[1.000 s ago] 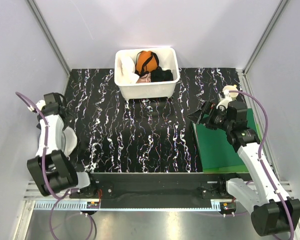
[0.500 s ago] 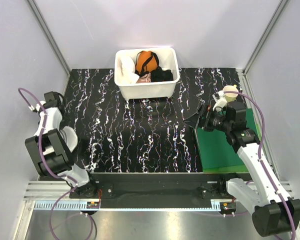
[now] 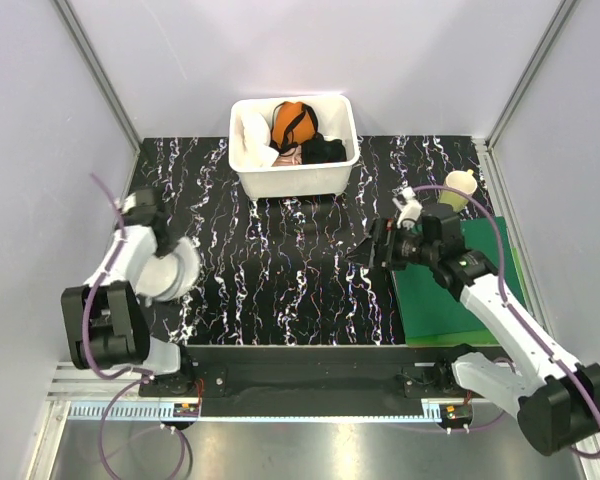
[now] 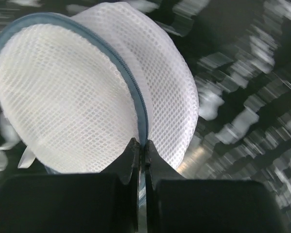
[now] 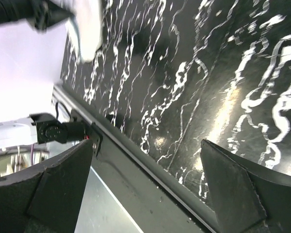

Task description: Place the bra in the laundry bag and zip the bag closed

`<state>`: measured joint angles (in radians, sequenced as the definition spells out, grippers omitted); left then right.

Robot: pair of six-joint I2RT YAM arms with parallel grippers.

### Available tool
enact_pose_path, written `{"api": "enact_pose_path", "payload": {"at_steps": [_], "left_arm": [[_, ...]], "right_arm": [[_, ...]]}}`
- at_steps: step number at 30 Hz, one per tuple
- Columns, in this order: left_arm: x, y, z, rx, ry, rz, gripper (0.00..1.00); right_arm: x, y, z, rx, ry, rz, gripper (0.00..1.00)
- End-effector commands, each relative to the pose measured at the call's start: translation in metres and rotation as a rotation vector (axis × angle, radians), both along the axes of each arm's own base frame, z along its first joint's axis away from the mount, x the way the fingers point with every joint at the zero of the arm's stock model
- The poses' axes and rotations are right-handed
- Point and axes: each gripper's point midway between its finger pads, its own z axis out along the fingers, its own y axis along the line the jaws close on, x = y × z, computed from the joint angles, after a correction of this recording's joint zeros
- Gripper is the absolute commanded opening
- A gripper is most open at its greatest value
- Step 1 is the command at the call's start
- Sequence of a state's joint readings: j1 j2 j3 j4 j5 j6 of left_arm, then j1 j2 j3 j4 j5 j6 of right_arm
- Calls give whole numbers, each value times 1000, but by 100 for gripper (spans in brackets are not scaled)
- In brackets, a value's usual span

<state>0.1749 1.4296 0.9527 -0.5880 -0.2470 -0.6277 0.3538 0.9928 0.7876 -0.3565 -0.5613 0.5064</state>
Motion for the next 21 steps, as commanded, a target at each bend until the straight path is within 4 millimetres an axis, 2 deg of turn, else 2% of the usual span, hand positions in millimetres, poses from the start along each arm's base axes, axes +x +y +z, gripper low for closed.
{"api": "enact_pose_path", "payload": {"at_steps": [1, 3, 4, 6, 7, 9, 10, 11, 13, 14, 15, 16, 17, 18, 20, 21], "left_arm": [[17, -86, 28, -50, -146, -250, 0], [11, -109, 26, -59, -145, -305, 0], [7, -127, 28, -67, -153, -349, 0], [-3, -138, 22, -89, -148, -364, 0], [-6, -150, 26, -114, -173, -383, 0], [-12, -164, 24, -141, -173, -420, 0], [-16, -172, 26, -158, -181, -438, 0], [-18, -175, 26, -172, -182, -446, 1], [-23, -183, 29, -212, -197, -467, 8], [-23, -185, 31, -223, -206, -482, 11], [-25, -188, 33, -229, -212, -507, 24], [-26, -187, 39, -225, -233, -518, 31], [-27, -184, 41, -209, -241, -522, 37], [-27, -181, 48, -192, -265, -529, 48], [-28, -175, 51, -162, -281, -522, 59], [-29, -173, 53, -150, -287, -529, 62]], "right_arm": [[10, 25, 5, 6, -39, 20, 100], [12, 35, 2, 8, -45, 37, 100], [15, 40, -7, -6, -26, 40, 100], [14, 56, -10, -3, -31, 75, 100], [17, 65, -18, -13, -14, 91, 100], [13, 87, -20, -9, -26, 143, 100], [15, 97, -29, -15, -3, 151, 100], [18, 109, -25, 10, -32, 165, 100], [15, 132, -32, 39, -21, 187, 100], [19, 143, -25, 78, -58, 198, 96], [15, 156, -35, 85, -33, 221, 91], [18, 166, -29, 110, -58, 232, 86], [15, 175, -30, 117, -57, 253, 78], [13, 189, -37, 113, -46, 283, 75], [12, 204, -40, 126, -54, 305, 71], [10, 215, -48, 127, -38, 324, 70]]}}
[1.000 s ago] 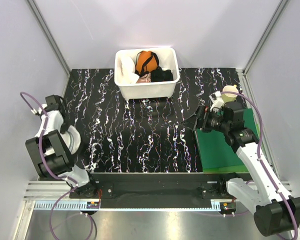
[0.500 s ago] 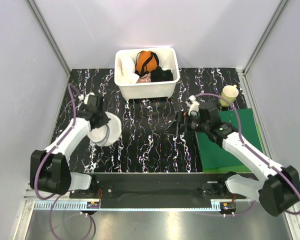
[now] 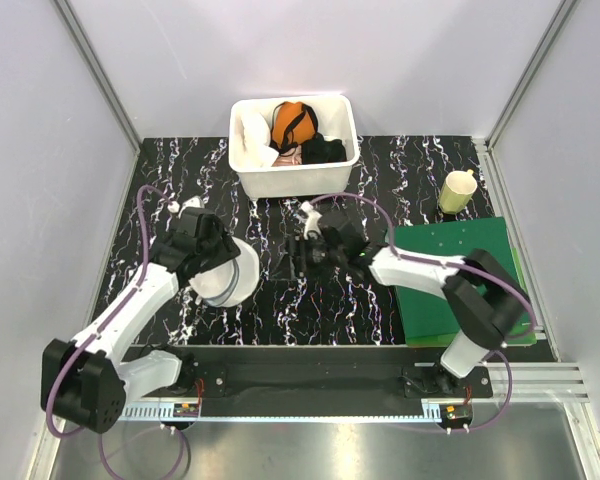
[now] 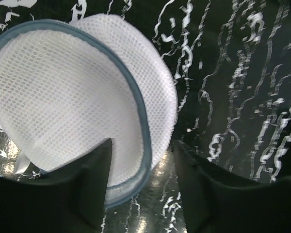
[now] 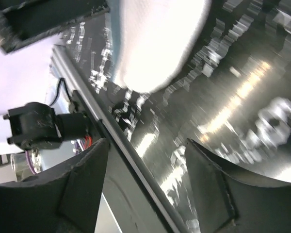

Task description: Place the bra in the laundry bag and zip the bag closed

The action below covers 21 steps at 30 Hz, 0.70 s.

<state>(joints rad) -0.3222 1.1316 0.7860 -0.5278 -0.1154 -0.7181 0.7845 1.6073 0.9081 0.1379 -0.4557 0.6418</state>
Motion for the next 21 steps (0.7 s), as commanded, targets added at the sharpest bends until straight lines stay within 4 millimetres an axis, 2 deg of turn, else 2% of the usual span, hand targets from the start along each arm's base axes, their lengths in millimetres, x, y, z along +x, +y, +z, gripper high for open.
{"api": "enact_pose_path", "payload": {"at_steps": [1, 2, 3, 4, 5, 7, 8, 10, 11, 15, 21], "left_arm": [[4, 3, 22, 11, -100, -26, 63], [4, 5, 20, 24, -97, -23, 63], [4, 6, 18, 34, -94, -26, 63], [4, 7, 16, 39, -90, -27, 63], [5, 7, 15, 46, -88, -34, 63], [6, 5, 10, 50, -70, -43, 61], [7, 2, 10, 42, -69, -56, 60], [11, -1, 8, 37, -67, -71, 58], [13, -1, 8, 42, -66, -74, 57], [13, 1, 6, 54, -61, -73, 48], [5, 0, 5, 26, -61, -66, 49]], "right_arm": [[14, 55, 31, 157, -104, 48, 66], [14, 60, 29, 162, -98, 56, 62], [14, 68, 22, 165, -76, 67, 52], [16, 73, 22, 183, -79, 73, 50], [18, 78, 12, 180, -57, 72, 50], [20, 87, 15, 212, -68, 80, 50], [22, 89, 8, 209, -59, 76, 50], [25, 98, 9, 223, -73, 84, 51], [26, 101, 0, 213, -65, 85, 51], [36, 113, -3, 223, -63, 79, 52], [43, 124, -5, 235, -65, 88, 52]]}}
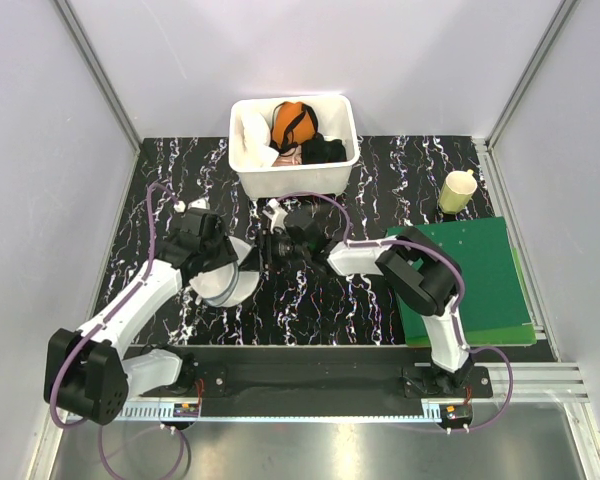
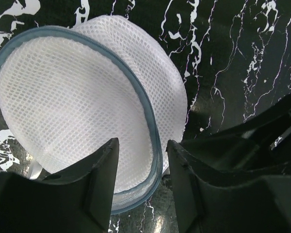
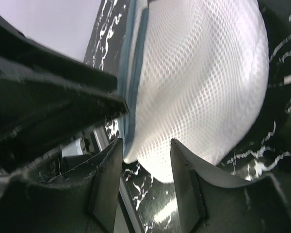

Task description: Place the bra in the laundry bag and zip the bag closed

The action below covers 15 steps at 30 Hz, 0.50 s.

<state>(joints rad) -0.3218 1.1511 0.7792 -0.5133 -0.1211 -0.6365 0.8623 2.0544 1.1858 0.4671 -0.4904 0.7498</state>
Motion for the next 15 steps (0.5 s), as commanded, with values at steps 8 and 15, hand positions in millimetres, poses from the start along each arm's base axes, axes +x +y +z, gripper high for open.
{"api": "enact_pose_path", "payload": {"at_steps": [8, 15], "left_arm": [[-4, -2, 11, -47, -62, -2, 49], [-9, 2, 8, -39, -55, 18, 49]], "right_arm": [[9, 26, 15, 87, -30, 30, 40], [4, 29, 18, 135, 10, 40, 3]]}}
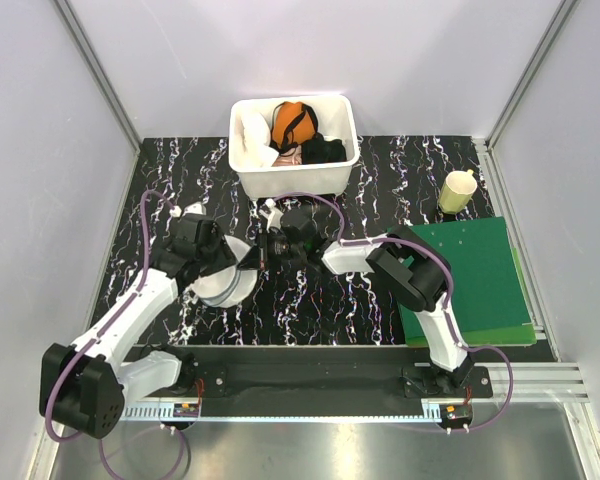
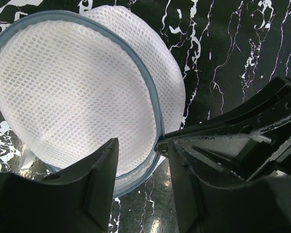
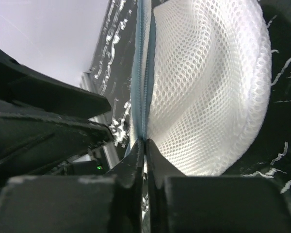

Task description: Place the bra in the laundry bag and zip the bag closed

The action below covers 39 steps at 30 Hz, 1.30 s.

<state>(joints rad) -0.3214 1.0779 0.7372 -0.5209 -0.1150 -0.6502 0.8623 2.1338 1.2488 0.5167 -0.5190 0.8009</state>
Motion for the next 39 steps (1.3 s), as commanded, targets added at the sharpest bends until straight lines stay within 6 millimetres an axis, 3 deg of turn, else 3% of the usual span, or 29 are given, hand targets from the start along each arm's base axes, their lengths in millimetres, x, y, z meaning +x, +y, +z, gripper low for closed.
{"api": "enact_pose_path", "payload": {"at_steps": [1, 6, 10, 14, 15, 17, 19, 22, 27, 29, 34, 39], "left_arm": [[0, 1, 3, -17, -29, 12, 49], [-1, 0, -3, -19, -18, 4, 53], [1, 1, -11, -8, -11, 13, 48], [2, 5, -14, 15, -10, 23, 30], [4, 9, -11, 29, -20, 31, 11], [3, 18, -4, 59, -26, 55, 0], [-1, 32, 7, 93, -40, 91, 0], [-8, 55, 34, 127, -98, 156, 0], [-23, 74, 85, 139, -230, 192, 0], [-25, 81, 102, 155, -265, 217, 0], [-36, 97, 112, 187, -271, 282, 0], [-38, 114, 107, 223, -260, 357, 0]], "right_arm": [[-2, 13, 23, 103, -16, 23, 1], [-7, 10, 25, 111, -7, 32, 0], [-13, 8, 29, 126, -8, 46, 0], [-15, 4, 30, 116, 18, 38, 0], [-17, 3, 37, 118, 13, 33, 0], [-14, -5, 31, 70, 17, -5, 0], [-11, -10, 36, 45, -30, -18, 0], [-6, -20, 26, -47, -58, -52, 0], [8, -25, 30, -128, -102, -88, 0], [18, -39, 20, -222, -100, -147, 0], [39, -66, 14, -276, -64, -225, 0], [39, -83, 8, -299, -27, -260, 0]]}}
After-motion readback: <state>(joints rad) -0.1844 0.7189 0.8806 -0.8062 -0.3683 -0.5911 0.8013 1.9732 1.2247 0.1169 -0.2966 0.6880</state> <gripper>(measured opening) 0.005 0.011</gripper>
